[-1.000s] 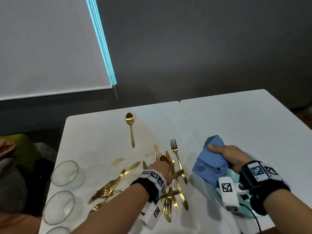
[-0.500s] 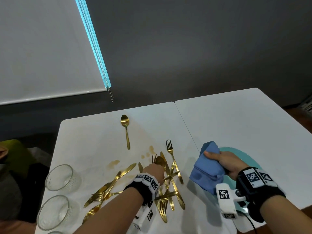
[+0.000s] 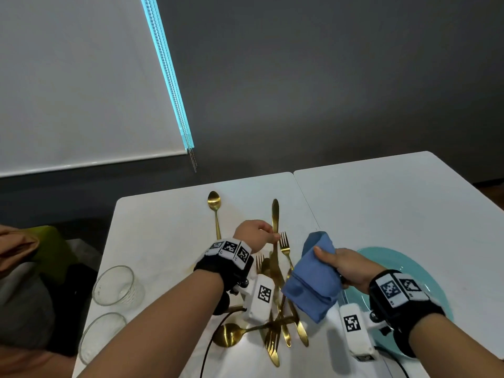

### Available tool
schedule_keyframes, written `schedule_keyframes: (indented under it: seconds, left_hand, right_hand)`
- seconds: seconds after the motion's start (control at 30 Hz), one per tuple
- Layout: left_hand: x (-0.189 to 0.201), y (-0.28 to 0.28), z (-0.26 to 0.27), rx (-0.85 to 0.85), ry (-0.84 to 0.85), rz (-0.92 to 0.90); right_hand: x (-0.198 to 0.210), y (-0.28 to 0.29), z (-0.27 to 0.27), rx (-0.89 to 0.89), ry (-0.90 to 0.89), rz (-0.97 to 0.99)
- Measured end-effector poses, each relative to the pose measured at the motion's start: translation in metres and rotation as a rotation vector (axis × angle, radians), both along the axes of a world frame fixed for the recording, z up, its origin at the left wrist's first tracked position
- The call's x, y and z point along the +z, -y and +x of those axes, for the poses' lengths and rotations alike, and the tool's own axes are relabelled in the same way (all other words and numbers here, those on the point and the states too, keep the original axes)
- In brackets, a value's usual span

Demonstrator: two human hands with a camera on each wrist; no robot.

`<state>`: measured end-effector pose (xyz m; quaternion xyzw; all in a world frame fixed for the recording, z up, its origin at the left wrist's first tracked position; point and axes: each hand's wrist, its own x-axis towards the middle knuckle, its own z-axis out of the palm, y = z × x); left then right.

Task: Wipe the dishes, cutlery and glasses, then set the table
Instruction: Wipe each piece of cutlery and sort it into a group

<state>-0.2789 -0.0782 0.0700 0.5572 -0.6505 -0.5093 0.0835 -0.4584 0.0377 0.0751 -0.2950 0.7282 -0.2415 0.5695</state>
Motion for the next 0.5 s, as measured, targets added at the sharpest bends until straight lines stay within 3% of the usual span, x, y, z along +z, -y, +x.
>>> schedule_keyframes:
  seconds: [0.1, 0.23, 0.5]
  left_hand:
    - [0.001, -0.004, -0.004, 0.023, -0.102, 0.063]
    - [0.005, -0.008, -0.01, 0.114, -0.212, 0.1]
    - [0.011, 0.002, 0.003, 0.252, -0.202, 0.096]
  right_hand:
    - [0.003, 0.014, 0.019, 0.089, 0.002, -0.059]
    - [-0.007, 0.028, 0.045, 0.138, -0.124, -0.157]
    - [-0.016, 0.017, 0.05, 0.239, -0.166, -0.144]
